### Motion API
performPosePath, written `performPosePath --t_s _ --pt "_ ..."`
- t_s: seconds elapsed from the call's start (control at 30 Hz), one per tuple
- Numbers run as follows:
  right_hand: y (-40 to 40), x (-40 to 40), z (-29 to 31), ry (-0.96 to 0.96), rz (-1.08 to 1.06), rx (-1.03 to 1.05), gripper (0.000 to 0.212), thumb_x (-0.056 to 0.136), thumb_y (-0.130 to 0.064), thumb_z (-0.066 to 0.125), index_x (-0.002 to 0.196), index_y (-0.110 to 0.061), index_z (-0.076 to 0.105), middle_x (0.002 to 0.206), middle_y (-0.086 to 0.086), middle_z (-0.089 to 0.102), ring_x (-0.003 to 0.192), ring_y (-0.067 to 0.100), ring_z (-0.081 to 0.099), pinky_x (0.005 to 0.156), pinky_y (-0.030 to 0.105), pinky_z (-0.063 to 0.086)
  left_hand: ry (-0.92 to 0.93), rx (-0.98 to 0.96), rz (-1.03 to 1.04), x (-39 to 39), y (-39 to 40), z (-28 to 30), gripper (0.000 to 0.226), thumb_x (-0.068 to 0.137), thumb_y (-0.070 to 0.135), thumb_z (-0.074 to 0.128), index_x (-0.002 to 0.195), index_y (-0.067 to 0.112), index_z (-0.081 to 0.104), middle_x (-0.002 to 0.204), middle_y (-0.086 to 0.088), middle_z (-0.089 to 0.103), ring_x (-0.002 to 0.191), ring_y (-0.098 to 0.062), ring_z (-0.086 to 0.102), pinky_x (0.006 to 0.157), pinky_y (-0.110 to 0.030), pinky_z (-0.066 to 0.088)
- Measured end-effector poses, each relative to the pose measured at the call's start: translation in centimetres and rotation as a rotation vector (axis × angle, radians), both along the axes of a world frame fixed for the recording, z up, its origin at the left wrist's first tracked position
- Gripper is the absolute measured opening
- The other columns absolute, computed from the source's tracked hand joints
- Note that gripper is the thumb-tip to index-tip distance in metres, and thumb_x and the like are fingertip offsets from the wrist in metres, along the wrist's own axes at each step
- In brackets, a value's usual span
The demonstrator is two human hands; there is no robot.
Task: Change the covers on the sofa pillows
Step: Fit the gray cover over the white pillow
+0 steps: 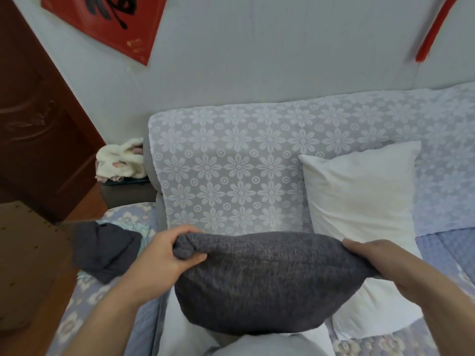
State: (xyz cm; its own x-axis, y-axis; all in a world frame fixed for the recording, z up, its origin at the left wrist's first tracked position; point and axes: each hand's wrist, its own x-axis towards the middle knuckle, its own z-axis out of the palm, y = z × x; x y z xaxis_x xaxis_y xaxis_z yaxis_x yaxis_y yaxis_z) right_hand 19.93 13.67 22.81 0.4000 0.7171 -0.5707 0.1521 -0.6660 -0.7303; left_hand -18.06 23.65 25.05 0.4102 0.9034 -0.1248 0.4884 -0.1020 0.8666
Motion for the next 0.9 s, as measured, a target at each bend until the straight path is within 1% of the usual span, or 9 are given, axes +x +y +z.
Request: performPosePath --t_s 0.13,0.23,0.33,0.4,0.5,0.6,0.77,0.87,0.9 --pt "1.2 -0.9 0.0 0.161 -0.097 0.203 0.027 0.095 -0.023 0.065 0.088 0.001 0.076 0.091 0.013 0.076 0.089 0.021 0.067 0.075 0.030 0.047 -0.009 0.014 0.027 0.3 -0.3 -0.3 0.018 0.082 0.016 0.082 0.098 0.020 0.074 0.093 0.001 0.072 0.094 -0.012 0.068 0.087 -0.034 0.054" --pt "2.4 -1.5 -1.8 -0.110 -0.222 0.385 0.036 0.078 -0.036 0.075 0.065 -0.003 0.068 0.095 0.017 0.059 0.082 0.020 0.057 0.070 0.035 0.043 0.019 0.082 -0.010 0.6 -0.2 0.5 0.013 0.081 0.027 0.081 0.091 0.024 0.073 0.092 0.006 0.068 0.091 -0.010 0.065 0.082 -0.028 0.051" --pt "2.7 -2.0 -2.1 -0.328 -0.173 0.381 0.031 0.089 -0.033 0.070 0.065 -0.014 0.065 0.127 -0.006 0.050 0.107 0.015 0.053 0.089 0.037 0.045 0.058 0.131 -0.041 0.6 -0.7 0.8 0.015 0.081 0.034 0.078 0.091 0.026 0.071 0.096 0.009 0.059 0.095 -0.009 0.061 0.082 -0.019 0.045" --pt "2.9 -2.2 -2.1 -0.334 -0.173 0.339 0.037 0.094 -0.034 0.064 0.067 -0.008 0.065 0.116 -0.002 0.059 0.102 0.021 0.056 0.085 0.040 0.044 0.065 0.196 0.117 0.7 -1.5 0.1 0.025 0.082 0.024 0.082 0.104 0.027 0.071 0.106 0.014 0.054 0.104 -0.003 0.057 0.095 -0.023 0.046" --pt "4.2 -3.8 -1.1 -0.102 -0.295 0.287 0.040 0.095 -0.034 0.065 0.068 -0.003 0.063 0.078 0.011 0.063 0.073 0.025 0.054 0.067 0.038 0.040 0.248 0.472 0.478 2.0 -4.2 0.0 0.062 0.081 0.019 0.082 0.136 0.031 0.056 0.137 0.002 0.037 0.129 -0.016 0.038 0.111 -0.040 0.039" --pt "5.6 -6.4 0.6 0.384 -0.314 0.266 0.025 0.097 -0.024 0.064 0.091 -0.001 0.071 0.090 0.010 0.073 0.082 0.021 0.065 0.069 0.033 0.049 0.292 0.765 0.322 3.9 -6.9 -0.1 0.051 0.086 0.025 0.072 0.136 0.024 0.060 0.142 -0.009 0.042 0.137 -0.029 0.036 0.113 -0.050 0.035" --pt "5.9 -9.2 3.1 1.004 -0.259 0.129 0.028 0.092 -0.014 0.062 0.118 -0.004 0.068 0.112 0.007 0.071 0.101 0.015 0.065 0.095 0.024 0.051 0.573 0.597 0.113 3.6 -5.8 -2.4 0.071 0.091 0.058 0.056 0.153 0.042 0.027 0.159 0.001 0.030 0.153 -0.025 0.015 0.124 -0.051 0.009" --pt "5.5 -10.7 2.8 1.162 -0.168 0.047 0.020 0.095 -0.017 0.058 0.106 -0.006 0.071 0.086 0.004 0.072 0.062 0.012 0.067 0.047 0.018 0.052 0.665 0.560 0.101 2.0 -5.1 -2.5 0.080 0.088 0.055 0.063 0.156 0.040 0.022 0.161 0.001 0.030 0.154 -0.024 0.014 0.124 -0.052 0.007" --pt "5.4 -11.7 2.7 1.195 -0.110 0.022 0.021 0.096 -0.018 0.058 0.107 -0.005 0.070 0.085 0.005 0.071 0.059 0.013 0.066 0.042 0.020 0.050 0.696 0.547 0.113 1.3 -5.0 -2.1 0.083 0.088 0.053 0.065 0.157 0.039 0.021 0.163 0.001 0.028 0.155 -0.023 0.011 0.124 -0.052 0.006"
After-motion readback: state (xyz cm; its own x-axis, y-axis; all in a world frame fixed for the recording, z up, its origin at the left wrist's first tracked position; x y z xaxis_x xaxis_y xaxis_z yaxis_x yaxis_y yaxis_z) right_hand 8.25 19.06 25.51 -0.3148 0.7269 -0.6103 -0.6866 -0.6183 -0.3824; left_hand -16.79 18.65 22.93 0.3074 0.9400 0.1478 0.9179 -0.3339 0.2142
